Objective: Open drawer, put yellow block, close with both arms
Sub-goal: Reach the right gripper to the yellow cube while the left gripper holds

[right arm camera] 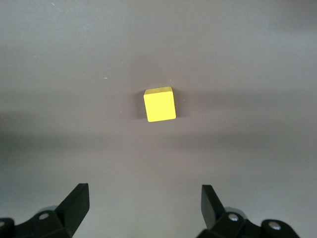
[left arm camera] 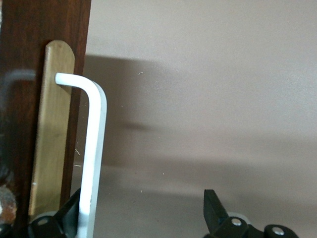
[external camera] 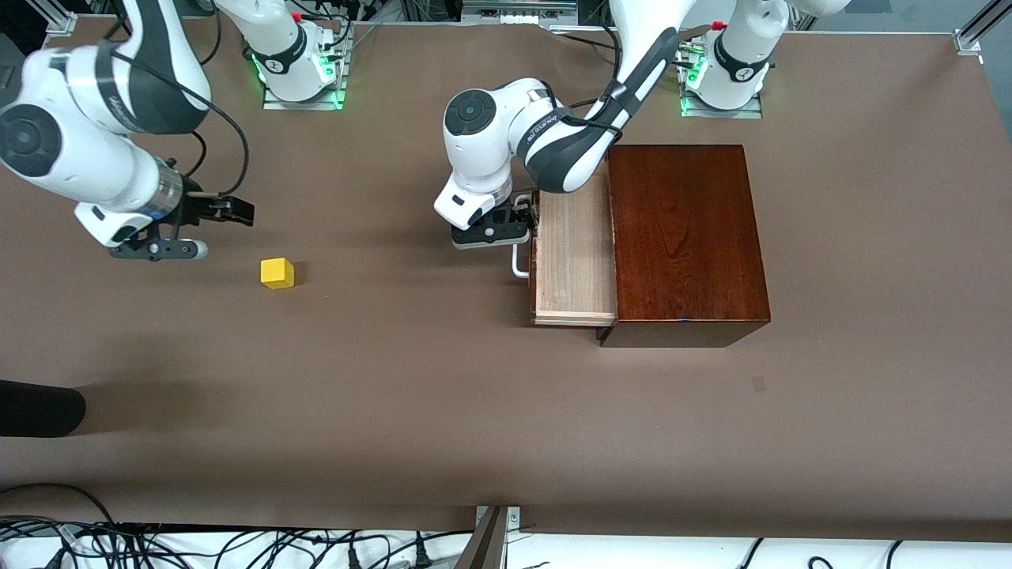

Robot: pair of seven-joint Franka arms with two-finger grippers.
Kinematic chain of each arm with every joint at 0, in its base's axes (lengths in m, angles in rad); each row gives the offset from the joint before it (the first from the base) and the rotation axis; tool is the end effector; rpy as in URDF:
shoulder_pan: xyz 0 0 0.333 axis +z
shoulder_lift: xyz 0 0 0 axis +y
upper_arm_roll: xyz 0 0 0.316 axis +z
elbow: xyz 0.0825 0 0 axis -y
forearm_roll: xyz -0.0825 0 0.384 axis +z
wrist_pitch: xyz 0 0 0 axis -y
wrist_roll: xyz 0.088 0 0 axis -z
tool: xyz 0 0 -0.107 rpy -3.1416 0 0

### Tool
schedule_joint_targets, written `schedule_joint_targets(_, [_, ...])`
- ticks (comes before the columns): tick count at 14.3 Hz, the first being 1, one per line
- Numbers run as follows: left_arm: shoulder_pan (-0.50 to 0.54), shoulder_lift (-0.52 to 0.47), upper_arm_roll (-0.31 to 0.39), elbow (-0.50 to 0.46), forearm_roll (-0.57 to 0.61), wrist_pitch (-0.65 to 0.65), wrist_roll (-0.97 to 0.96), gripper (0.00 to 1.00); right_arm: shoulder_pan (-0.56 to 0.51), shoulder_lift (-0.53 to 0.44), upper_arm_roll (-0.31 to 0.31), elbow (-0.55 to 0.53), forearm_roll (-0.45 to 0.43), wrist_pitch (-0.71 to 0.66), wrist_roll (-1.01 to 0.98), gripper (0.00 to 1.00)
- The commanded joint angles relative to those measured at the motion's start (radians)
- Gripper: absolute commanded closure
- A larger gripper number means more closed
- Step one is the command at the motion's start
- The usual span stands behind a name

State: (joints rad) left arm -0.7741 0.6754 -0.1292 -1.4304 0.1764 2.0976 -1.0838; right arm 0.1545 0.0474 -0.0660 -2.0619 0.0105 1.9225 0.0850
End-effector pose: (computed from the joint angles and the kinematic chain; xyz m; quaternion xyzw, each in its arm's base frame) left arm 0.4671 -0.5506 0.2985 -0.9976 -0.0597 -0.0296 0.0202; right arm 0.5338 0.0483 0.3972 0.9956 -0.0006 -0.0931 0.0049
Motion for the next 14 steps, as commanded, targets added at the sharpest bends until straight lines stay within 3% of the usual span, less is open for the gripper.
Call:
schedule_joint_targets(1, [-0.04, 0.069, -0.047, 0.079, -0.094, 0.142, -0.05, 0.0, 0.0, -0.034, -0.009, -0.113, -0.003, 0.11, -0.001, 0.0])
schedule_joint_targets(4, [-0.036, 0.038, -0.046, 0.016, -0.065, 0.104, -0.051, 0.0, -0.001, 0.006, -0.009, -0.182, -0.004, 0.245, -0.016, 0.0])
schedule_joint_targets(8, [-0.031, -0.011, -0.046, 0.018, -0.048, -0.054, -0.05, 0.0, -0.003, 0.07, -0.011, -0.262, -0.003, 0.435, -0.057, 0.0])
schedule_joint_targets(14, [-0.017, -0.062, -0.047, 0.024, -0.048, -0.148, -0.048, 0.0, -0.006, 0.163, -0.031, -0.265, -0.001, 0.544, -0.145, 0.0])
